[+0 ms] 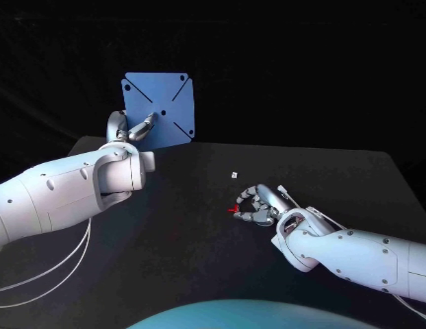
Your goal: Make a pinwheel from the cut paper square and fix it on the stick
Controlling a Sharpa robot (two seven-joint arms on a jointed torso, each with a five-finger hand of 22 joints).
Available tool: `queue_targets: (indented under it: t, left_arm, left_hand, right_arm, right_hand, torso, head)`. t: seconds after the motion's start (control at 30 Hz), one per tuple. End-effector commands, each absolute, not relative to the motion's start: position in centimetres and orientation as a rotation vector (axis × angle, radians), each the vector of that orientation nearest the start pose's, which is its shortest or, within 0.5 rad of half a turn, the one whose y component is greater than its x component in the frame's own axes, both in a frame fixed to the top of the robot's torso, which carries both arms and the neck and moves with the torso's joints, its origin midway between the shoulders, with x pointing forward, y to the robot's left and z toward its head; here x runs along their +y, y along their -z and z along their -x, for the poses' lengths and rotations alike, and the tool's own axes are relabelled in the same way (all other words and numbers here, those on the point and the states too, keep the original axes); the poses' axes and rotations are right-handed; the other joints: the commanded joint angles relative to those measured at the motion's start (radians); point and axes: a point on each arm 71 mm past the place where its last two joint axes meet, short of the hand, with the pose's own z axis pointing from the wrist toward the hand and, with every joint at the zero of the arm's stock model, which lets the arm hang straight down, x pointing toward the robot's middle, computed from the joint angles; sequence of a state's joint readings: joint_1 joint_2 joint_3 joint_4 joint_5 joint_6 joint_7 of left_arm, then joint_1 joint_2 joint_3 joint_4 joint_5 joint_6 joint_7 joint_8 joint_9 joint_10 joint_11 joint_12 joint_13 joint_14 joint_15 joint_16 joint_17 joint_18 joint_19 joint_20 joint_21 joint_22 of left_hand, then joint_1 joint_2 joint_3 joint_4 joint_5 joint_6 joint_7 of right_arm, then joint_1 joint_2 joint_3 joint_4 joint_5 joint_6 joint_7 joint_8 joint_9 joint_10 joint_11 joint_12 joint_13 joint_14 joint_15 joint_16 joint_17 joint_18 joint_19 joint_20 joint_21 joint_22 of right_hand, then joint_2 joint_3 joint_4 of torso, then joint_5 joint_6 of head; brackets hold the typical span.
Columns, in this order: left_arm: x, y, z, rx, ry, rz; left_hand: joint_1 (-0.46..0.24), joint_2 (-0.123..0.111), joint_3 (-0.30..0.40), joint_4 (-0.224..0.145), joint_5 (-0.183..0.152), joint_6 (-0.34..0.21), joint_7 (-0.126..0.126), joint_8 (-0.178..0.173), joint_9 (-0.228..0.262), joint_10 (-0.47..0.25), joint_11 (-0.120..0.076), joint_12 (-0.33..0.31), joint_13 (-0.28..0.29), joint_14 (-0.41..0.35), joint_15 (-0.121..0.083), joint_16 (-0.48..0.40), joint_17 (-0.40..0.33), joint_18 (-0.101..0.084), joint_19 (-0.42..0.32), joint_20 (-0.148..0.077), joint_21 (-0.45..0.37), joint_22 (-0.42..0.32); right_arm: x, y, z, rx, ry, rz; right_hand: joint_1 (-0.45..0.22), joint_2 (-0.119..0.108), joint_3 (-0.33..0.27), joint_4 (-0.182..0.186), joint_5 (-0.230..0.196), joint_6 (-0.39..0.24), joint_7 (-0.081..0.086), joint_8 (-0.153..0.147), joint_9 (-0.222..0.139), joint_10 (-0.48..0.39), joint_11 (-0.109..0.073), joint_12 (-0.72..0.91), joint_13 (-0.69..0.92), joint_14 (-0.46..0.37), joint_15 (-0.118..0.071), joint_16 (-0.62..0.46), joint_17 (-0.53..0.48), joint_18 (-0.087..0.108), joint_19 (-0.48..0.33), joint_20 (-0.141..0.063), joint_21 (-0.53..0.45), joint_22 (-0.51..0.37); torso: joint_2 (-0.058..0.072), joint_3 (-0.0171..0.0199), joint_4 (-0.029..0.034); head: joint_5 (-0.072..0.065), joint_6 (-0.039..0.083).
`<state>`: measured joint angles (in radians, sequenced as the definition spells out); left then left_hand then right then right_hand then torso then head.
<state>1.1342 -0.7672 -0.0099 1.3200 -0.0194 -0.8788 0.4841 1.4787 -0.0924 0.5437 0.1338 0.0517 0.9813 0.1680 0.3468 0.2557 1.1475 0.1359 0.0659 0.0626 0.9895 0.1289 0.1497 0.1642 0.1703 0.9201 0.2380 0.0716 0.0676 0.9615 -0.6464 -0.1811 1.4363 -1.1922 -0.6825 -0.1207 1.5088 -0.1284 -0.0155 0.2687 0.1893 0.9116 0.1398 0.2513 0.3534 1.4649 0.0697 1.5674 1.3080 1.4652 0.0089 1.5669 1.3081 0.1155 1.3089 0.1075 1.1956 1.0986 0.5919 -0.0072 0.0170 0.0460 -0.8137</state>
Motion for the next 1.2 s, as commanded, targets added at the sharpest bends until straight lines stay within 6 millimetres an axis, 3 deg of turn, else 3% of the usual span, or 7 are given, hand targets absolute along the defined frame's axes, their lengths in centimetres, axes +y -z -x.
queue_targets:
  t: [0.03, 1.2]
  left_arm:
    - [26.88, 20.61, -51.64, 1.048, 0.933, 1.164]
    - [26.93, 20.65, -51.64, 1.059, 0.942, 1.168]
  left_hand:
    - [-0.011, -0.001, 0.007, 0.000, -0.004, -0.009, -0.001, 0.006, 0.001, -0.002, 0.002, -0.005, -0.001, -0.007, 0.001, -0.004, -0.001, 0.010, -0.004, 0.001, -0.006, -0.001]
    - [-0.015, -0.001, 0.012, -0.005, -0.004, -0.012, 0.000, 0.007, 0.003, -0.004, 0.002, -0.006, -0.001, -0.012, 0.002, -0.008, -0.002, 0.009, -0.007, 0.002, -0.007, -0.001]
  right_arm:
    - [-13.82, 32.84, -41.67, 1.767, -0.801, -0.244]
    - [-13.81, 33.59, -41.97, 1.810, -0.821, -0.207]
  right_hand:
    - [0.018, 0.001, 0.021, -0.005, -0.011, 0.015, 0.000, -0.006, 0.001, 0.106, -0.006, 0.003, 0.263, 0.106, -0.008, 0.004, 0.263, -0.007, -0.006, -0.001, 0.008, 0.006]
    - [0.026, -0.002, 0.061, -0.010, -0.025, 0.031, -0.004, -0.013, -0.004, 0.106, -0.010, 0.003, 0.263, 0.106, -0.011, 0.004, 0.263, -0.010, -0.002, -0.003, 0.026, 0.029]
  torso:
    - [0.000, 0.0000, -0.0005]
    - [-0.001, 0.0000, -0.0005]
  head:
    - [0.002, -0.004]
    - [0.008, -0.015]
